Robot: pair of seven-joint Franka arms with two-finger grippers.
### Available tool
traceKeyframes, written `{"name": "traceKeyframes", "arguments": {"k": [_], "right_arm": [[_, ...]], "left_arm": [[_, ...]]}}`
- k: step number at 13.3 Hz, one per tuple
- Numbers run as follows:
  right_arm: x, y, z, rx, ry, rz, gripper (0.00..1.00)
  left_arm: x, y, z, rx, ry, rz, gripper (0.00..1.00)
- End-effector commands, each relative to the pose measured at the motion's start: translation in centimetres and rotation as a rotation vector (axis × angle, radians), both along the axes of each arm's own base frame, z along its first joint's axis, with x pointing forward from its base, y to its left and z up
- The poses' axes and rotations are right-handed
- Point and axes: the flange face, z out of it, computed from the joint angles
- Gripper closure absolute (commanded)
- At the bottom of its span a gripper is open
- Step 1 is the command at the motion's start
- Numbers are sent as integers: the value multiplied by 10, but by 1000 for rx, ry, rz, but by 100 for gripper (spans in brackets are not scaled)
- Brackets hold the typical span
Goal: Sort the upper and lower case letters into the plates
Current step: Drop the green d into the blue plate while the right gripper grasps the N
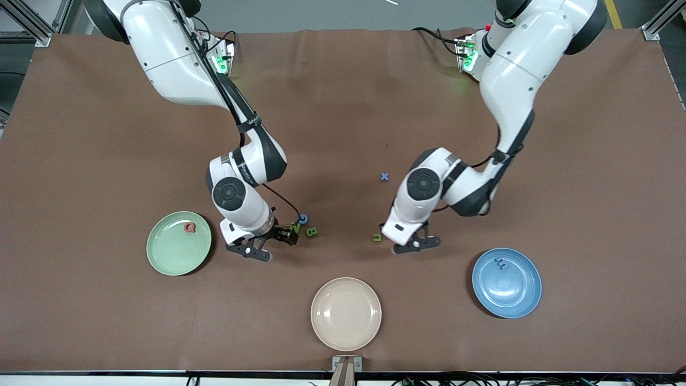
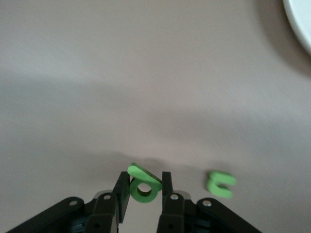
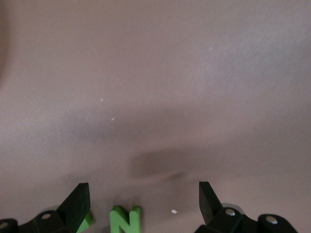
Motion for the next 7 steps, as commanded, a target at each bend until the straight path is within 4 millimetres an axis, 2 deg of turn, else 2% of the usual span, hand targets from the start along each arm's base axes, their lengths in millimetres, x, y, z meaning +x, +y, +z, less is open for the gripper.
{"name": "traceKeyframes", "arguments": {"k": [1,4,7], "right_arm": [[-12,8,-13,-19,-16,-22,5],[-27,14,-28,-24,-15,-11,8],[-40,24,-34,-39,-6,-3,20]], "left_arm": [[17,51,38,60,4,-36,99],[46,126,40,74,15,-98,99],[66,189,38,81,12,-160,99]]}}
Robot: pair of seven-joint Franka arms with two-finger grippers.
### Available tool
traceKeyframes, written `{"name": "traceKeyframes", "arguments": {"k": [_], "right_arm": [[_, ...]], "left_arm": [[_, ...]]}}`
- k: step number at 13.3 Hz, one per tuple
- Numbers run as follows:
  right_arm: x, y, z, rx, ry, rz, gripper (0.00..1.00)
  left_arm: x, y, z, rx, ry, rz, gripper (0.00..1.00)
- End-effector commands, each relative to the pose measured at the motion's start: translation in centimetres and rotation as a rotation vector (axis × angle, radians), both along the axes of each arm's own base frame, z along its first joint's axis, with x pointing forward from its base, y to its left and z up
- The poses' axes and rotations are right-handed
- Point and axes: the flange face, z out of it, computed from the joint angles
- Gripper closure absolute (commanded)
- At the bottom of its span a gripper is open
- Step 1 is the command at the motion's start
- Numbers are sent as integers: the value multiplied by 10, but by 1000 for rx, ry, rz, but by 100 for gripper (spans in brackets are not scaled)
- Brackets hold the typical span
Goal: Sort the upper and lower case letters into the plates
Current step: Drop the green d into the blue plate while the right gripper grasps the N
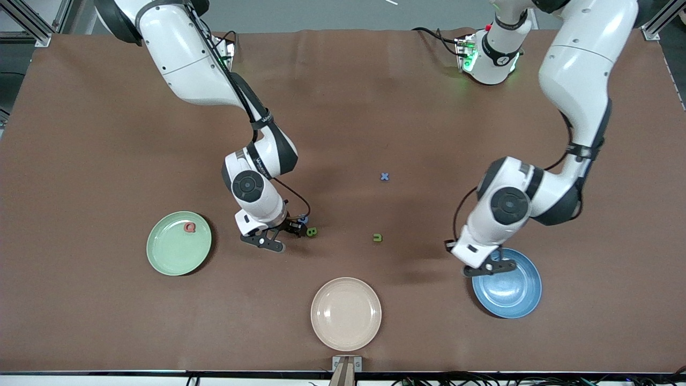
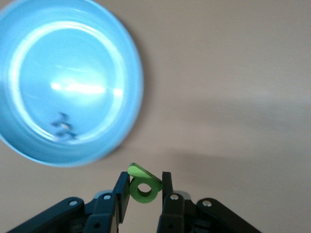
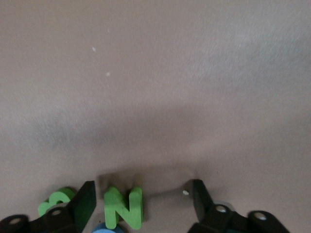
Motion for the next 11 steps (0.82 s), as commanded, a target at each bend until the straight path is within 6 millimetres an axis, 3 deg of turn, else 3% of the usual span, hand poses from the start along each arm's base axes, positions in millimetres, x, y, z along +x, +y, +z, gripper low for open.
{"name": "traceKeyframes", "arguments": {"k": [1,3,5,6,9,10,11], "right_arm": [[-12,8,-1,-28,-13,0,27],[-14,11,-1,-35,-14,6,48],[-14,10,-2,-39,-9,6,91],[-13,7,-1,-39,-8,3,100],[4,-27,9,-56,19,40,100],[14,-51,28,-64,46,75,100],[26,-81,43,-68,65,111,100]], "left_arm": [[9,38,-1,10,-9,-71,99],[17,71,-7,5,-16,-107,99],[22,97,-16,-1,-26,-147,97],[24,106,-19,-5,-33,-162,97],[26,115,-36,-19,-45,-193,88],[25,118,-43,-17,-36,-187,80],[25,124,-45,-9,-32,-183,79]]}}
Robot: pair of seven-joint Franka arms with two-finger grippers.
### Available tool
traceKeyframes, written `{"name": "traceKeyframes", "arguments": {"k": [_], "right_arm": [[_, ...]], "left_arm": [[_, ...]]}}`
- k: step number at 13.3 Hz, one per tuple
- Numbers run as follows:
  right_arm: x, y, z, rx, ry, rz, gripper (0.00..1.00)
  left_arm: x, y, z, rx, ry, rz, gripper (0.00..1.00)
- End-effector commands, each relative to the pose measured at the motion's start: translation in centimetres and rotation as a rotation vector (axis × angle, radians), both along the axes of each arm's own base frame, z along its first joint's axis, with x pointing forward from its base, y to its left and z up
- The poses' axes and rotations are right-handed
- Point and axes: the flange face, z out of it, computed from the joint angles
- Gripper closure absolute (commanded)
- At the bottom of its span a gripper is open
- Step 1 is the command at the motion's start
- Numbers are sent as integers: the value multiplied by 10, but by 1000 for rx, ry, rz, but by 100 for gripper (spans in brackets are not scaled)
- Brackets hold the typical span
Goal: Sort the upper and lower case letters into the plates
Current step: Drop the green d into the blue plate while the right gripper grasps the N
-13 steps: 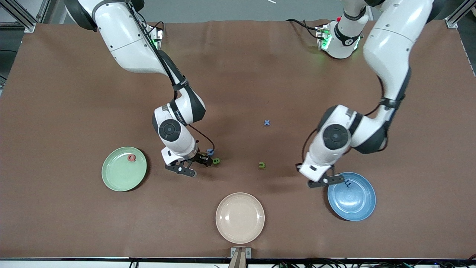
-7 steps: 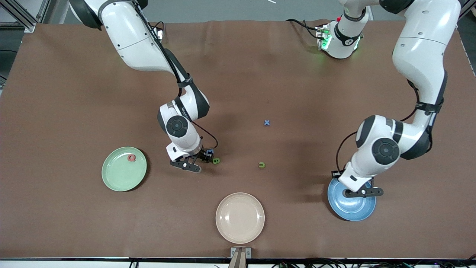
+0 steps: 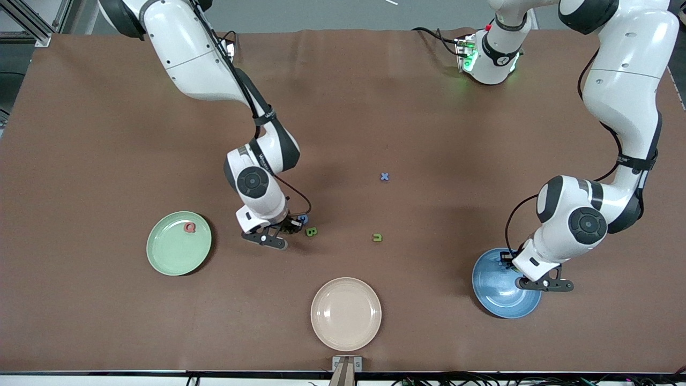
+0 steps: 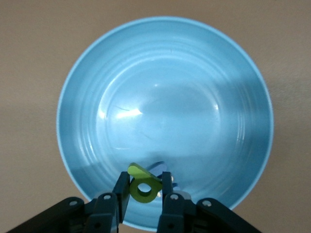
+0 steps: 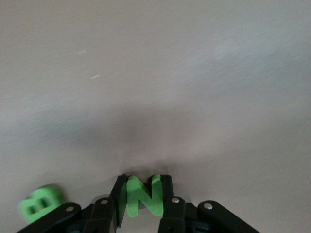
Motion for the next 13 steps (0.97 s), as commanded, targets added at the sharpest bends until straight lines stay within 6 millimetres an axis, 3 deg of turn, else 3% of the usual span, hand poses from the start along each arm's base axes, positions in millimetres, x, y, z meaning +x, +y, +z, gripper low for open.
{"name": "traceKeyframes", "arguments": {"k": [1,4,6,7,9,11,12,13], "right_arm": [[27,-85,52,-2,44,95,100],[42,-158,76,5,72,221,100],[50,-200,73,8,69,264,100],[49,-218,65,8,67,275,100],[39,-230,39,3,28,275,100],[36,-233,33,1,21,272,97],[37,-243,33,1,23,260,91],[38,-246,33,1,23,280,45]], "left_arm": [[1,11,-3,30,-15,-31,79],[1,19,-7,80,-20,-77,79],[2,18,-12,75,-25,-78,76],[4,21,-14,79,-43,-83,65],[6,29,-12,90,-63,-85,0],[9,26,1,80,-82,-62,0],[7,14,8,78,-79,-68,0],[5,0,16,64,-74,-52,0]]}}
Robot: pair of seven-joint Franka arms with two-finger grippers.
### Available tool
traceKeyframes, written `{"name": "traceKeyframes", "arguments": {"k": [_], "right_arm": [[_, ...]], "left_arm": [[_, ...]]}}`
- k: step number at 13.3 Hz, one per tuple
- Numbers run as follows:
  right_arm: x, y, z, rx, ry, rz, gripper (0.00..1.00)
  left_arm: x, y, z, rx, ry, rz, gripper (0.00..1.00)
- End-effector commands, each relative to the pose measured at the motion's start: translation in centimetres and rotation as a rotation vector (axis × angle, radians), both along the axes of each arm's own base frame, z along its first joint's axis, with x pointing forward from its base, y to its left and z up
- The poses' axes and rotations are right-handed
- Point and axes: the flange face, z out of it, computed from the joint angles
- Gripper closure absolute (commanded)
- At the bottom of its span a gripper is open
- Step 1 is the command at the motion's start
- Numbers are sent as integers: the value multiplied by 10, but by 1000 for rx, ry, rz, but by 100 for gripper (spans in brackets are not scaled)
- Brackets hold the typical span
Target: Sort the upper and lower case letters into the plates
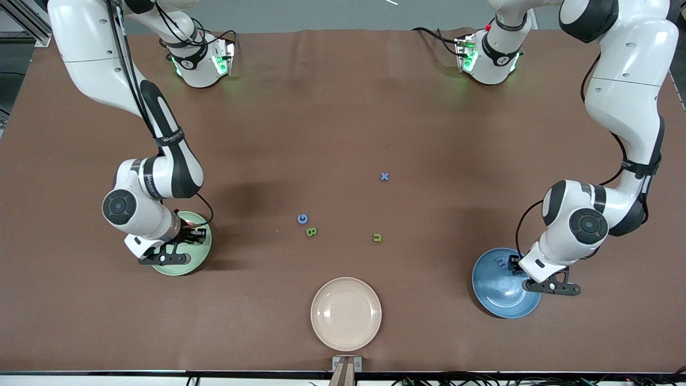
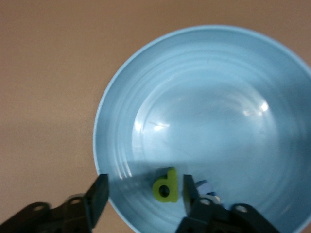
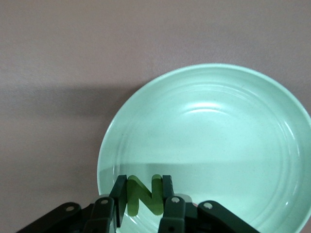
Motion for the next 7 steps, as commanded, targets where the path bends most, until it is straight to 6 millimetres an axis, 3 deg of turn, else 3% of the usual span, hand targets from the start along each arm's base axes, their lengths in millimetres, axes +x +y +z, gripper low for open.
{"name": "traceKeyframes", "arguments": {"k": [1,2,4,5,7], "right_arm": [[0,-15,8,7,-7,39,1],[2,-17,11,8,-14,33,0],[1,-2,17,21,-5,-6,0],[-3,19,17,23,16,-51,0],[-17,94,17,23,8,-131,0]], "left_arm": [[-7,-37,24,-21,15,41,0],[-11,-58,28,-43,31,82,0],[-20,-103,34,-99,46,200,0],[-27,-130,35,-120,47,250,0],[-45,-195,30,-141,52,337,0]]}}
